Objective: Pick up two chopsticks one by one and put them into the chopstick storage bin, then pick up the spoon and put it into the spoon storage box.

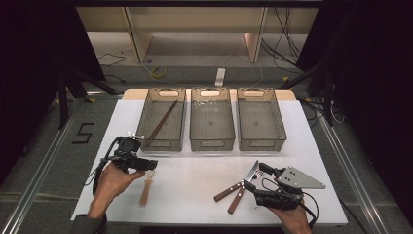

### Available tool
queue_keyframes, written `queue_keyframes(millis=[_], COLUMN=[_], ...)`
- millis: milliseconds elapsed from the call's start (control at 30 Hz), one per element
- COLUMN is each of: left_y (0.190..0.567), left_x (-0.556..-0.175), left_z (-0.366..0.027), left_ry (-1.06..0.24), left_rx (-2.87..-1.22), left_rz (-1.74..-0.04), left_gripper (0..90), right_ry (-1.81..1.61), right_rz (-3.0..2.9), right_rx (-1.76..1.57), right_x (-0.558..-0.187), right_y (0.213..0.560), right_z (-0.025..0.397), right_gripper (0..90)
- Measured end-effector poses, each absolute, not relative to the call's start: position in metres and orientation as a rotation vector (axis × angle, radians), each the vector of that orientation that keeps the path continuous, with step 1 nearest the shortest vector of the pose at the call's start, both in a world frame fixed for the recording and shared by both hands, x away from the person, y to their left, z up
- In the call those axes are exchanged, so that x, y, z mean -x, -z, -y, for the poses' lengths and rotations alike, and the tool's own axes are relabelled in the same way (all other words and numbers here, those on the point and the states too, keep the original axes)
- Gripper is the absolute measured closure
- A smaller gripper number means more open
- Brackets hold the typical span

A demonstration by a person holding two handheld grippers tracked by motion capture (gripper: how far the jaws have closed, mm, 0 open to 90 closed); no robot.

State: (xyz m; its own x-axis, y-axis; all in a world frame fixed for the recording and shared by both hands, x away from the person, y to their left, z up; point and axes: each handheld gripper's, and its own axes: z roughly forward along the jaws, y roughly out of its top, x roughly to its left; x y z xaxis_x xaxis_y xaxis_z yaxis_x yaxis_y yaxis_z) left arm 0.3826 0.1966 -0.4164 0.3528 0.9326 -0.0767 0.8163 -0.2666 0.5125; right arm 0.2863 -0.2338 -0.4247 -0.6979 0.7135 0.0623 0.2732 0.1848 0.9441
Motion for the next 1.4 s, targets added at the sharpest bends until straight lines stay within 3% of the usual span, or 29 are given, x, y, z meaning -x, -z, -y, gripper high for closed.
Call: queue_keyframes(millis=[1000, 1267, 1400], left_y=[0.443, 0.446, 0.449], left_x=[-0.369, -0.366, -0.364], left_z=[-0.184, -0.186, -0.188], left_ry=[-0.261, -0.255, -0.253], left_rx=[-2.320, -2.345, -2.368], left_rz=[-1.563, -1.575, -1.579], left_gripper=[17.2, 22.8, 31.7], right_ry=[-1.526, -1.522, -1.519], right_rz=[-2.069, -2.072, -2.071], right_rx=[-0.936, -0.935, -0.935], right_x=[-0.286, -0.286, -0.286], right_y=[0.426, 0.426, 0.425], right_z=[0.235, 0.234, 0.234], right_gripper=[24.6, 24.6, 24.6])
